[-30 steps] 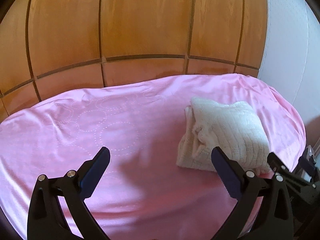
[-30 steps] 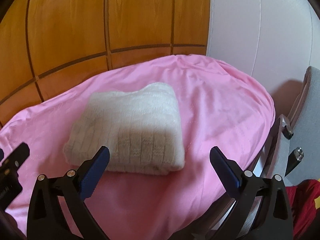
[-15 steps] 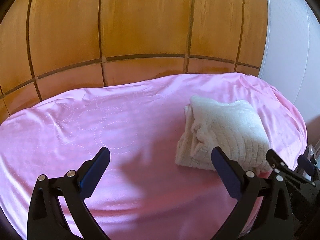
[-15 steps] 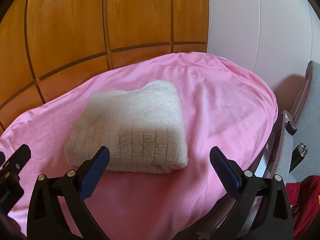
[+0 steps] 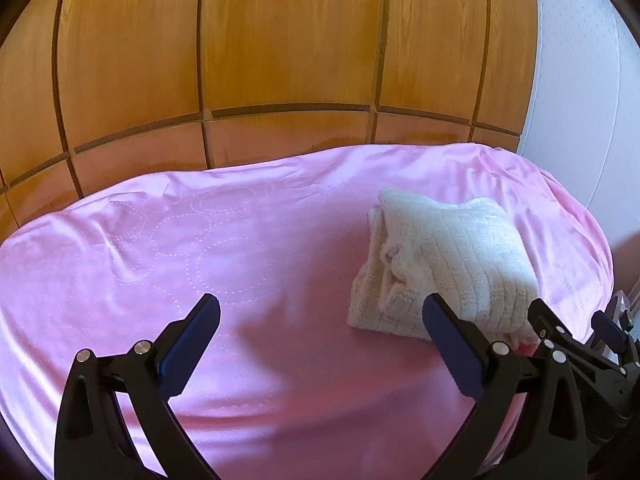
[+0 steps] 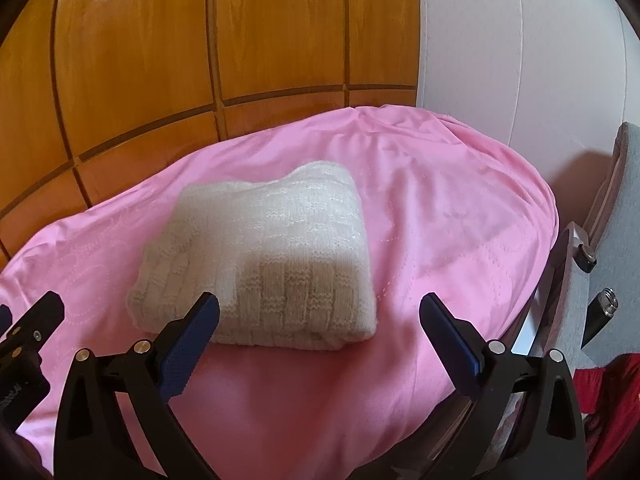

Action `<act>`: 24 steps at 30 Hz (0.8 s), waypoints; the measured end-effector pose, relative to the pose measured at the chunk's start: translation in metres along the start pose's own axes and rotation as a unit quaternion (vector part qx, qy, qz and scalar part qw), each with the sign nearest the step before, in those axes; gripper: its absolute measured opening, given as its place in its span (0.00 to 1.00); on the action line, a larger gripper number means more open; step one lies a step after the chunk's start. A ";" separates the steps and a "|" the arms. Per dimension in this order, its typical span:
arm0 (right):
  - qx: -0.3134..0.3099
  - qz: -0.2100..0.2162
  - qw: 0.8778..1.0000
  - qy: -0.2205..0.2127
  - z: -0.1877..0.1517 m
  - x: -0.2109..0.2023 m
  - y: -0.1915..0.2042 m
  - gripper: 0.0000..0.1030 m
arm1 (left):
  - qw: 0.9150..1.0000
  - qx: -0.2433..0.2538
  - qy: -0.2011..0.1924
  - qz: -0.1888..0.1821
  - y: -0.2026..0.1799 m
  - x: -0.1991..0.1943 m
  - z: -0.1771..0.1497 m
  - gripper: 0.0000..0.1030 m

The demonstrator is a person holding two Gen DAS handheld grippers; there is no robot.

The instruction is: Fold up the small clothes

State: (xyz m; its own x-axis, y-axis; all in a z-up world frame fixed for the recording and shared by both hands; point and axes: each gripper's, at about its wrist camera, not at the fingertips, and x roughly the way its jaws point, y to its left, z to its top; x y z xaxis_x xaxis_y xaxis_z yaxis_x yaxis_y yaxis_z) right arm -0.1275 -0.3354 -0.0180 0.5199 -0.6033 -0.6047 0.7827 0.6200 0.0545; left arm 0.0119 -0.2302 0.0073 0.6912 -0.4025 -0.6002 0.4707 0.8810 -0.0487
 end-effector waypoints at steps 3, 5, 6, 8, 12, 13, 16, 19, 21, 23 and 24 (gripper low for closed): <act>-0.002 0.001 1.000 0.001 -0.001 0.001 0.001 0.96 | 1.000 0.001 0.000 0.004 -0.001 0.000 0.000 0.98; -0.002 0.000 1.000 -0.001 -0.002 -0.002 0.001 0.96 | 1.000 -0.003 0.002 0.005 0.000 0.002 0.000 0.98; -0.003 0.000 1.000 -0.003 -0.002 -0.002 0.002 0.96 | 1.000 -0.004 0.003 0.004 0.001 0.002 0.000 0.98; -0.003 0.000 1.000 -0.005 -0.004 -0.004 0.003 0.96 | 1.000 -0.006 0.004 0.006 0.002 0.003 0.000 0.98; -0.002 0.001 1.000 -0.001 -0.004 -0.003 0.002 0.96 | 1.000 -0.004 0.002 0.006 0.001 0.004 0.000 0.98; -0.001 0.001 1.000 -0.001 -0.004 -0.003 0.002 0.96 | 1.000 -0.003 0.002 0.006 0.001 0.004 -0.001 0.98; -0.001 0.003 1.000 0.000 -0.003 -0.002 0.002 0.96 | 1.000 -0.001 0.003 0.006 0.001 0.004 -0.002 0.98; 0.000 0.002 1.000 0.000 -0.004 -0.003 0.003 0.96 | 1.000 0.000 0.002 0.007 0.000 0.002 -0.002 0.98; -0.001 0.003 1.000 0.000 -0.005 -0.003 0.004 0.96 | 1.000 0.000 0.002 0.007 0.000 0.002 -0.002 0.98; 0.000 0.002 1.000 0.001 -0.005 -0.003 0.004 0.96 | 1.000 0.001 0.002 0.008 0.000 0.002 -0.002 0.98; 0.001 0.002 1.000 0.001 -0.006 -0.003 0.005 0.96 | 1.000 0.000 0.002 0.008 0.000 0.002 -0.002 0.98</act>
State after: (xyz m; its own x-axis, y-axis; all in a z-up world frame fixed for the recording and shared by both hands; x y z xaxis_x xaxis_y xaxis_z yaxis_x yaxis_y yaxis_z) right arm -0.1278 -0.3274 -0.0206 0.5228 -0.5994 -0.6062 0.7812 0.6215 0.0591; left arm 0.0124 -0.2309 0.0047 0.6958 -0.3877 -0.6046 0.4604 0.8868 -0.0388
